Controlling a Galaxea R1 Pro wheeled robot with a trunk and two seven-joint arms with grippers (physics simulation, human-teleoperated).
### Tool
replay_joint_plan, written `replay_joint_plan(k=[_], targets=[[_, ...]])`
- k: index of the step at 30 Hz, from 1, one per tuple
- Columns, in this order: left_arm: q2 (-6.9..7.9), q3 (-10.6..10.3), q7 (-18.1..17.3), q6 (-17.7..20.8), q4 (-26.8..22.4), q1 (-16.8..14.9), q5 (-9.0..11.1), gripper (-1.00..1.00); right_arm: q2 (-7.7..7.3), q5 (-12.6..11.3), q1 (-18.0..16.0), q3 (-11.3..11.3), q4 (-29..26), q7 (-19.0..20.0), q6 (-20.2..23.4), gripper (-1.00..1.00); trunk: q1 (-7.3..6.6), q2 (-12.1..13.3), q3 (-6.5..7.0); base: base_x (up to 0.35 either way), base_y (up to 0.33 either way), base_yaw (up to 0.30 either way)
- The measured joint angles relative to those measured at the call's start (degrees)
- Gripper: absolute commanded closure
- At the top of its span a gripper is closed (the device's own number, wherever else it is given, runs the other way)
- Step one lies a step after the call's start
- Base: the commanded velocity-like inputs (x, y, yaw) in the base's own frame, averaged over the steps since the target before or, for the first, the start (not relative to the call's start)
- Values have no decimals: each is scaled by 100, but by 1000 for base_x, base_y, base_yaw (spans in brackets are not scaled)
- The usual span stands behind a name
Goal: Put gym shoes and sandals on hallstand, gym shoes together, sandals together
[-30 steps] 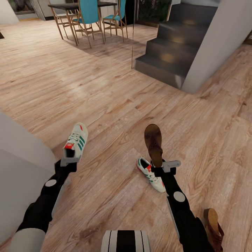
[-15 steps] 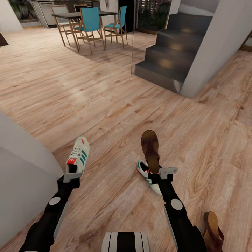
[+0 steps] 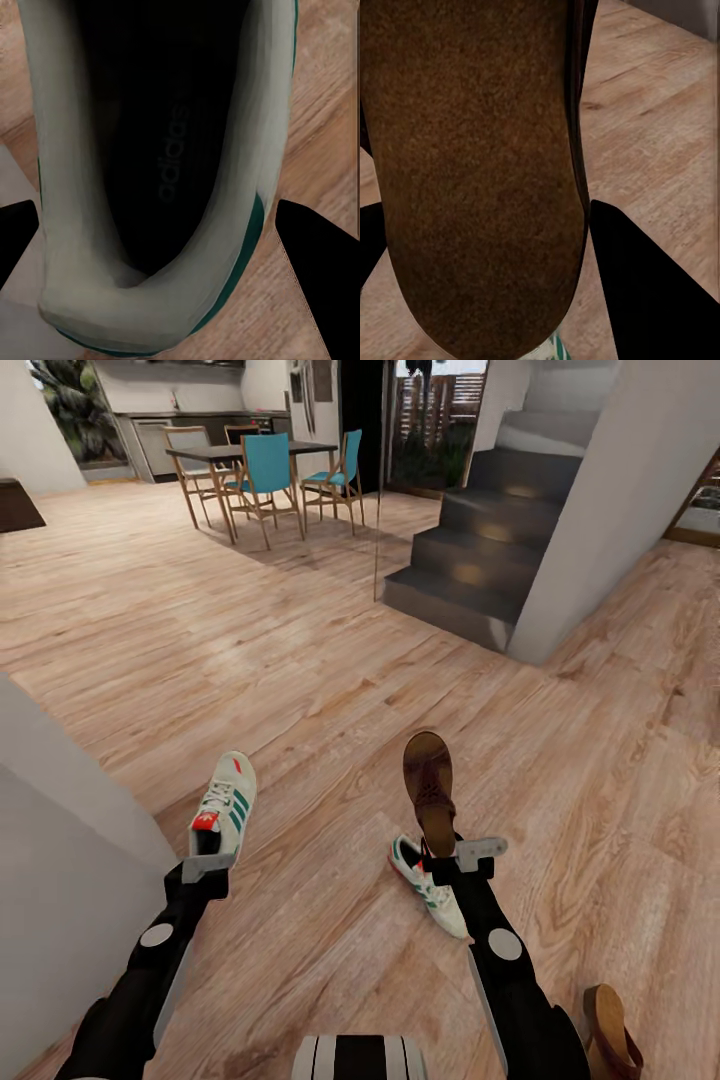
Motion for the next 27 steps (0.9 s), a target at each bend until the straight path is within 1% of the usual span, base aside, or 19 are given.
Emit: replay_joint_plan(k=[11,15,18,25,27], targets=[[-2,0,0,-9,0,0,0,100,0,0,0,0,9,0,0,100,-29,15,342,0,0,0],[-17,0,0,-9,0,0,0,100,0,0,5,0,9,0,-2,100,-116,175,450,0,0,0],[-67,0,0,-9,0,0,0,100,0,0,8,0,4,0,-7,100,-182,295,531,0,0,0],[-81,0,0,-15,0,0,-3,100,0,0,9,0,6,0,-7,100,-335,576,720,0,0,0],[-81,-2,0,-33,1,20,-2,100,0,0,9,0,8,0,-13,100,-336,577,738,0,0,0]])
